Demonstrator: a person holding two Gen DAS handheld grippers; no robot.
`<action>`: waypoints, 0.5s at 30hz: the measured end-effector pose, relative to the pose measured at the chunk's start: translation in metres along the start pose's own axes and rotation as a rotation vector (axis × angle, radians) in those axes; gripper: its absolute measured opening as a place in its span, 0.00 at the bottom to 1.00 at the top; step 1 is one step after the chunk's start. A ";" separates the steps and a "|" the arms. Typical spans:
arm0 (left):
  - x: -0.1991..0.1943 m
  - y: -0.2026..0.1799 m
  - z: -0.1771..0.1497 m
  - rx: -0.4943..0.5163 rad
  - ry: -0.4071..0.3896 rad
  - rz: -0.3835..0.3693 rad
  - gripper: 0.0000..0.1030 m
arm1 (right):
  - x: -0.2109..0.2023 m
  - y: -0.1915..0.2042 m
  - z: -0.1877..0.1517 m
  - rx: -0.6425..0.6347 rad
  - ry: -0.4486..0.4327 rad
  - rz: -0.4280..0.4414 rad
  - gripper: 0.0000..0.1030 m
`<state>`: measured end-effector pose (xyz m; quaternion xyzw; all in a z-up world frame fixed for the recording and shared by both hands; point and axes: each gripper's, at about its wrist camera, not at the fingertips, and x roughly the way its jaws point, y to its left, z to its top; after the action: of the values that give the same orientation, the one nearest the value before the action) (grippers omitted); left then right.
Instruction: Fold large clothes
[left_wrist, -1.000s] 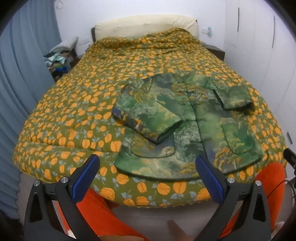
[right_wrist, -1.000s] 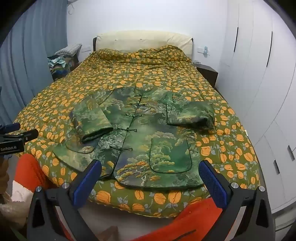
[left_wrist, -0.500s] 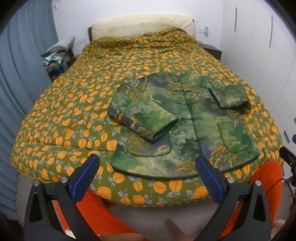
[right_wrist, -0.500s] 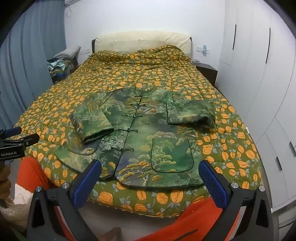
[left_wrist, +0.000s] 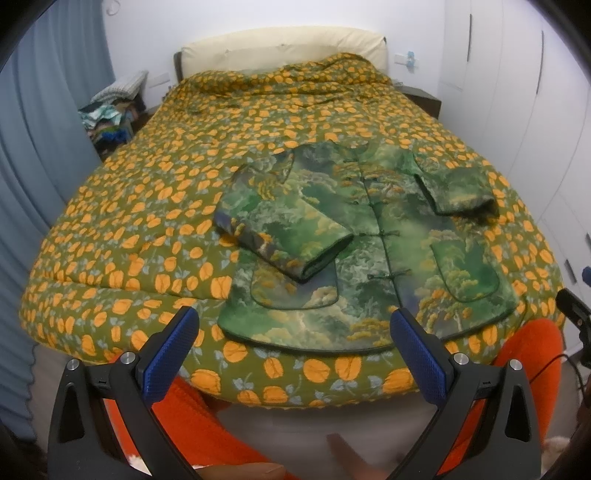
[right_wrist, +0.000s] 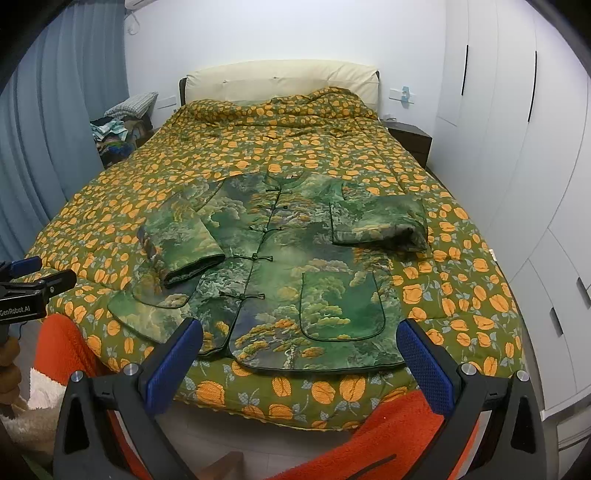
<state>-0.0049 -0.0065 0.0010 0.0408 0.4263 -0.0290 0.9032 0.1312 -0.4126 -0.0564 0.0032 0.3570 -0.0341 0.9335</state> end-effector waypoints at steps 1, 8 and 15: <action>0.000 0.000 0.000 0.001 0.000 0.001 1.00 | 0.000 0.000 0.000 0.000 0.000 0.001 1.00; 0.000 0.001 -0.001 0.000 0.002 0.001 1.00 | 0.001 -0.002 -0.002 0.003 0.007 -0.005 1.00; 0.000 0.000 0.000 0.000 0.003 0.001 1.00 | 0.000 -0.002 0.000 0.008 0.009 -0.009 1.00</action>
<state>-0.0049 -0.0062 0.0006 0.0409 0.4276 -0.0285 0.9026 0.1316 -0.4151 -0.0564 0.0055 0.3608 -0.0396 0.9318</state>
